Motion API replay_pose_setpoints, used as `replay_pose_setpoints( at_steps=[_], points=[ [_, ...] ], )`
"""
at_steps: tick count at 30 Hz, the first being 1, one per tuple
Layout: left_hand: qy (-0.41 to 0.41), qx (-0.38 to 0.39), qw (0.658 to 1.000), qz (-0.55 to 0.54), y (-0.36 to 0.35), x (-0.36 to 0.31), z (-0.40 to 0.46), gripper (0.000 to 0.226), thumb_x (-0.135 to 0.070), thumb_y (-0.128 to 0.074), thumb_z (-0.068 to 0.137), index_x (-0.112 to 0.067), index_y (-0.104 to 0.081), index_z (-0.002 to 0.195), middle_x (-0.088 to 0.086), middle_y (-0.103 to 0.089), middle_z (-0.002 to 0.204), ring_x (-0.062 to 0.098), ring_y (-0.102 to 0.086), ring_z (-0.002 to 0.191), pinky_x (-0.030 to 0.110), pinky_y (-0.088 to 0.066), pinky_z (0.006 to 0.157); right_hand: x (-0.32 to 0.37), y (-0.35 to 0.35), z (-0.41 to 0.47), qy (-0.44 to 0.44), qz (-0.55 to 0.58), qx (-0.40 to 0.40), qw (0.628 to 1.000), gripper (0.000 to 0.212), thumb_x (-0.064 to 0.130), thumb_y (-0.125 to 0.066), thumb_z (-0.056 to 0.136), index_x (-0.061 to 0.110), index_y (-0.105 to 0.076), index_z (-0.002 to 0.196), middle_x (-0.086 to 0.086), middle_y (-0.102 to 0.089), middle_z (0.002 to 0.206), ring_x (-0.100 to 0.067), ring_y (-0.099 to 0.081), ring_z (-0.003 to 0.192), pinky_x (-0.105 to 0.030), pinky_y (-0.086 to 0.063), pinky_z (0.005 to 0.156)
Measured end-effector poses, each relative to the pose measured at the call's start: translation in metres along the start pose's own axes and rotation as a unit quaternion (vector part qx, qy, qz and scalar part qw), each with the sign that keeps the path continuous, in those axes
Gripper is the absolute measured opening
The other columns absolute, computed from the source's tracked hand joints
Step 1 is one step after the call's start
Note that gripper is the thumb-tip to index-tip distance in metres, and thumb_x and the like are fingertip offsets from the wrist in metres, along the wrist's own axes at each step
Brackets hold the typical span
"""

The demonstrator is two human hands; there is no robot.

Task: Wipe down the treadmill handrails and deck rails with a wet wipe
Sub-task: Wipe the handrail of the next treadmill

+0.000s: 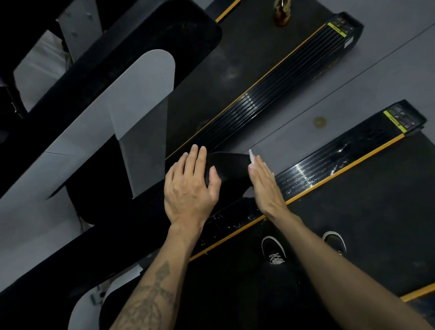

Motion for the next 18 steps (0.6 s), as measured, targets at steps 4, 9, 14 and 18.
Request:
replay_pose_setpoints(
  at_steps=[4,9,14,18],
  points=[
    [-0.002,-0.003,1.0,0.004,0.0,0.001,0.0,0.048,-0.037,-0.044,0.104,-0.012,-0.059,0.143,0.008,-0.058,0.148,0.025,-0.059,0.132,0.043,-0.048,0.106,0.013,-0.009,-0.004,0.06,0.025,0.009,0.998,0.077,0.072,-0.015,0.098,0.032,-0.02,0.163,0.016,-0.012,0.169,0.022,0.002,0.143,-0.011,0.004,0.118],
    [-0.005,-0.003,1.0,0.004,0.0,0.001,-0.001,0.048,-0.037,-0.044,0.104,-0.012,-0.059,0.143,0.008,-0.058,0.148,0.025,-0.058,0.132,0.043,-0.048,0.106,0.017,0.001,0.027,0.026,-0.033,0.027,0.999,0.049,0.058,-0.004,0.107,0.05,-0.012,0.154,0.009,-0.007,0.171,-0.006,0.001,0.156,-0.041,0.011,0.126],
    [-0.003,-0.007,1.0,0.006,-0.001,0.001,-0.001,0.048,-0.037,-0.045,0.104,-0.013,-0.059,0.143,0.007,-0.058,0.148,0.024,-0.059,0.131,0.042,-0.048,0.105,-0.007,-0.004,0.012,-0.037,0.01,-0.038,0.999,0.064,0.062,-0.015,0.107,0.031,-0.018,0.163,0.01,-0.015,0.17,-0.01,-0.009,0.157,-0.034,-0.005,0.126],
    [0.0,-0.006,1.0,0.008,0.0,0.001,-0.001,0.048,-0.037,-0.045,0.105,-0.013,-0.059,0.143,0.007,-0.059,0.147,0.024,-0.059,0.131,0.042,-0.048,0.106,-0.007,-0.007,-0.003,-0.049,0.049,-0.104,0.992,0.054,0.043,-0.029,0.111,0.021,-0.032,0.16,0.006,-0.03,0.166,-0.01,-0.024,0.154,-0.035,-0.017,0.128]
  ],
)
Point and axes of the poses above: each hand's wrist, its own z-axis towards the middle knuckle, its own y-axis out of the back of the hand, x = y × z, the point moved 1 cm from there along z, towards the middle knuckle
